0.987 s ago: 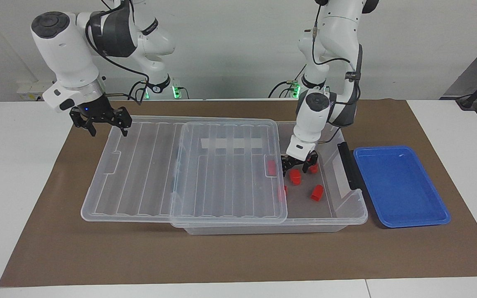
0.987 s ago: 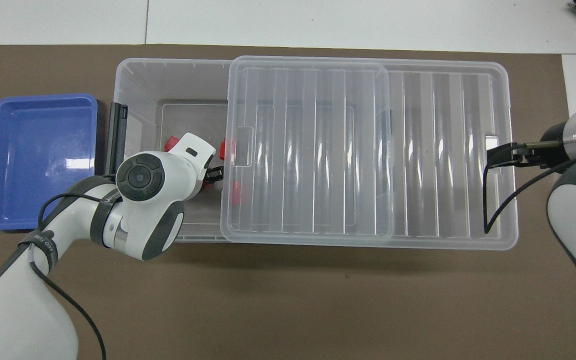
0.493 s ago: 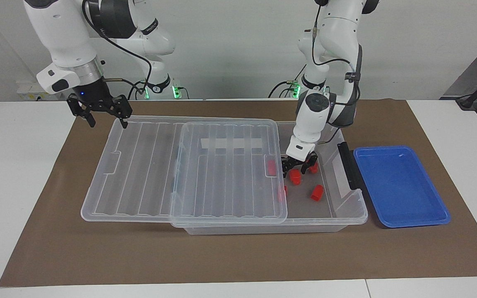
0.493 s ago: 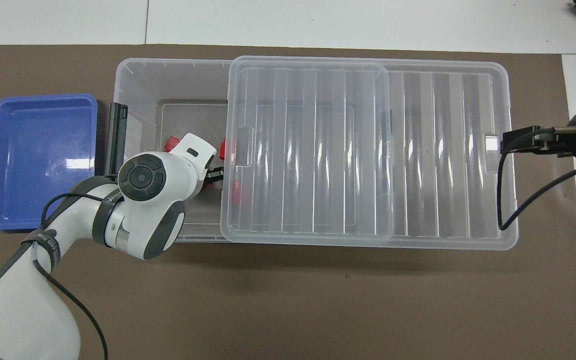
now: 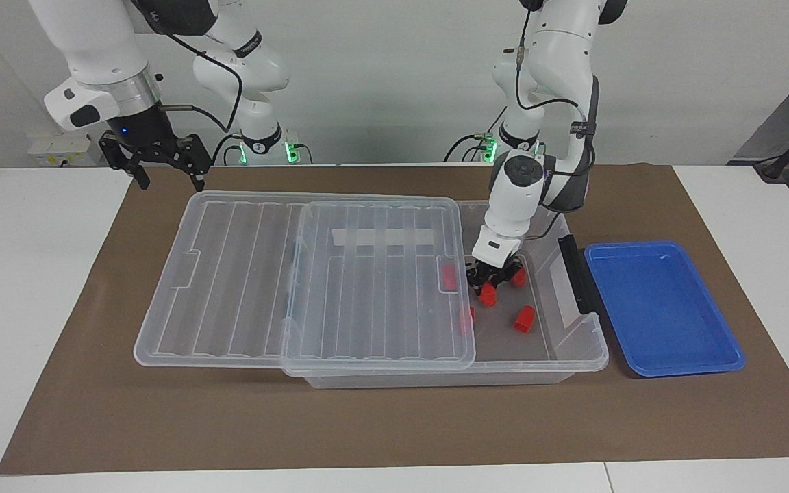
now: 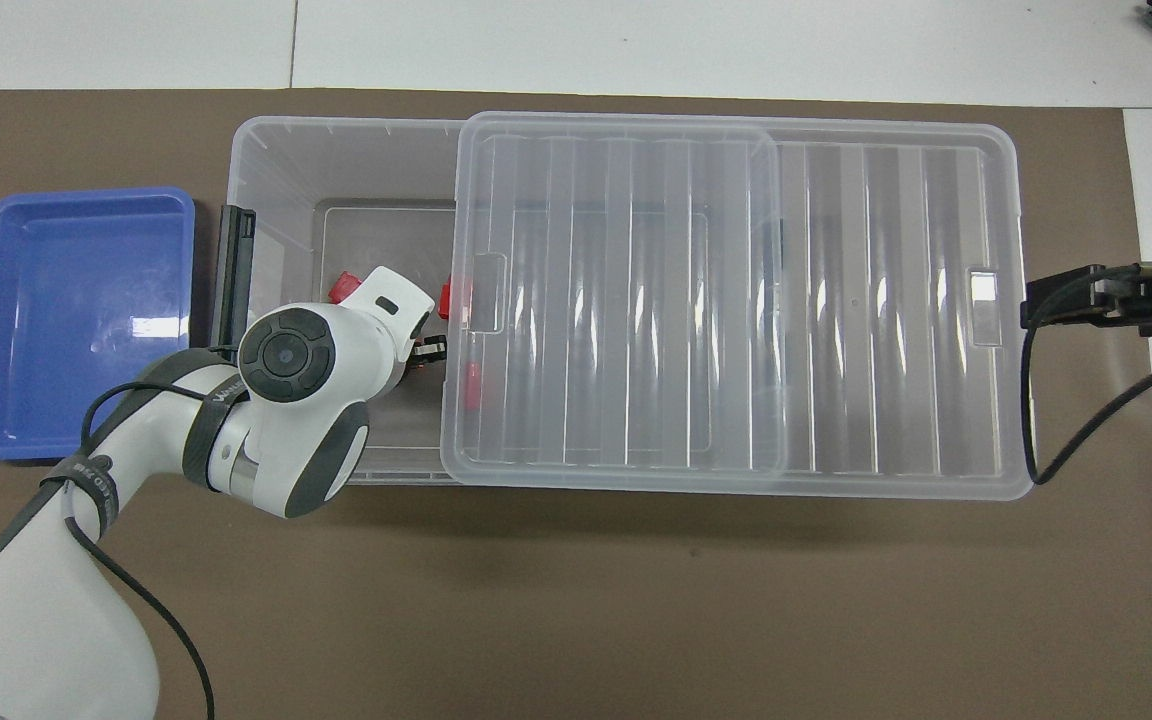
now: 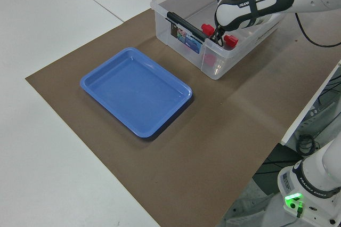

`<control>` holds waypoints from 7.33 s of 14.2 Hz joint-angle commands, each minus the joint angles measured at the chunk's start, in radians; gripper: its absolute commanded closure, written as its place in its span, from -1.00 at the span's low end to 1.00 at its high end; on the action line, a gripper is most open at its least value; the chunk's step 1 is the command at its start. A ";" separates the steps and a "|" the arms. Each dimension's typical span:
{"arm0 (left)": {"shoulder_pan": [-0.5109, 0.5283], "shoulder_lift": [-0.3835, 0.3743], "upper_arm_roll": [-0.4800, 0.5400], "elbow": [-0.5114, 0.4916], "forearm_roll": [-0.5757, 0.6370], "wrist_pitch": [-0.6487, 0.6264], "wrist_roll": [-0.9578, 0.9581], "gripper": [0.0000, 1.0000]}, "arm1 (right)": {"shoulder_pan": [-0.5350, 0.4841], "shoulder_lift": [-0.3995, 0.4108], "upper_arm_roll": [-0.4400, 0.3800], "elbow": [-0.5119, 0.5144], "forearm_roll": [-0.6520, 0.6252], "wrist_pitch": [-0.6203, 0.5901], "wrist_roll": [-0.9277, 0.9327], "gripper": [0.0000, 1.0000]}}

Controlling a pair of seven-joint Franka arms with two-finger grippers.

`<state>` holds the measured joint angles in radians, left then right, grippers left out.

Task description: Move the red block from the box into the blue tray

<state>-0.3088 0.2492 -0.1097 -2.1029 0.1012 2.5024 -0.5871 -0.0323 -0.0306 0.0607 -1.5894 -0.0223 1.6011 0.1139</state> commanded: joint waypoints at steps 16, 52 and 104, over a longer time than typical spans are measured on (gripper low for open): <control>0.383 -0.037 0.016 0.531 -0.014 -0.725 0.783 1.00 | -0.006 -0.005 0.004 -0.012 -0.019 -0.041 0.040 -1.00; 0.614 0.099 0.019 0.089 -0.135 0.035 0.929 0.77 | -0.136 0.169 0.004 -0.224 -0.015 0.433 -0.040 1.00; 0.370 -0.286 -0.030 0.555 -0.084 -1.021 0.506 -1.00 | -0.017 -0.016 0.027 -0.163 0.010 0.148 0.079 -0.92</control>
<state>0.0663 -0.0233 -0.1353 -1.5377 0.0017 1.4938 -0.0893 -0.0361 -0.0444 0.0814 -1.7867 -0.0236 1.7887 0.1987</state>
